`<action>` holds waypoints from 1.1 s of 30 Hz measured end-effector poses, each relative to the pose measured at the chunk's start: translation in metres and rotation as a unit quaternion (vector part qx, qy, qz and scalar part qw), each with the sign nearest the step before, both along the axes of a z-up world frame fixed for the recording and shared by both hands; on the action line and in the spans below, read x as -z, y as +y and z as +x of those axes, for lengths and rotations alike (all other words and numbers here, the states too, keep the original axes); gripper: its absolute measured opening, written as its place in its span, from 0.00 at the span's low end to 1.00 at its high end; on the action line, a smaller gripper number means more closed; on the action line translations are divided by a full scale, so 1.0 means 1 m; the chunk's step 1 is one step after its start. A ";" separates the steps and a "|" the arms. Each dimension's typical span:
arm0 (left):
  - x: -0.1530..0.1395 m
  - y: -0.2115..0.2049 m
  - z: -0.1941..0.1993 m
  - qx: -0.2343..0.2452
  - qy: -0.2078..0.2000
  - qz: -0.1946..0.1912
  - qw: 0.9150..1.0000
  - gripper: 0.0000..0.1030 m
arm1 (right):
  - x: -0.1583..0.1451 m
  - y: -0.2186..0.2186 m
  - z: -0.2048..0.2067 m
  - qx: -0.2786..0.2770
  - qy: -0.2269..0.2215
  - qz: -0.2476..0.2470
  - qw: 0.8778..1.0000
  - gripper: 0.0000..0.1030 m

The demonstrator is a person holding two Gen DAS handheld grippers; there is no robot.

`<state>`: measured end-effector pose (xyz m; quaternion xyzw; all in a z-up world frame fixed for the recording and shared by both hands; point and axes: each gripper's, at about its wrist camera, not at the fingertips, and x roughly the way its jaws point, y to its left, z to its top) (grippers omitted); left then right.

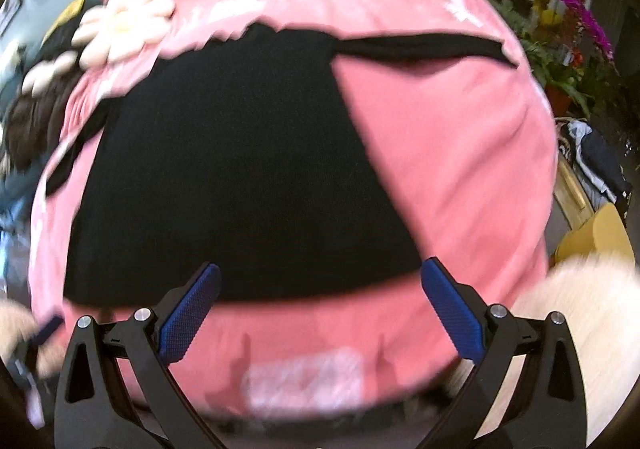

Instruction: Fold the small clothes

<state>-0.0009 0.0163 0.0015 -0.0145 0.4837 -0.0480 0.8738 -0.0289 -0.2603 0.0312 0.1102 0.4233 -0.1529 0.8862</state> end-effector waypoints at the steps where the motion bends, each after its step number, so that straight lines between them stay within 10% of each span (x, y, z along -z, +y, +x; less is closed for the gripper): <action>1: 0.000 0.000 0.001 0.000 0.002 -0.005 1.000 0.92 | -0.009 -0.023 0.011 0.014 -0.009 0.001 1.000 0.95; 6: 0.001 0.000 0.016 -0.008 0.011 -0.021 1.000 0.92 | -0.027 -0.164 0.073 0.109 -0.037 0.049 0.992 0.69; 18: 0.019 -0.004 0.054 -0.006 0.066 -0.022 0.998 0.92 | 0.042 -0.362 0.155 0.266 -0.054 0.131 0.953 0.62; 22: 0.022 -0.009 0.067 0.003 0.073 -0.019 0.997 0.92 | 0.052 -0.374 0.170 0.277 -0.069 0.133 0.949 0.46; 24: 0.022 -0.011 0.073 0.005 0.072 -0.020 0.997 0.92 | 0.047 -0.375 0.178 0.273 -0.081 0.136 0.949 0.03; 33: 0.009 -0.009 0.096 0.012 0.050 -0.049 0.997 0.92 | -0.068 -0.222 0.262 0.017 -0.193 0.160 0.968 0.02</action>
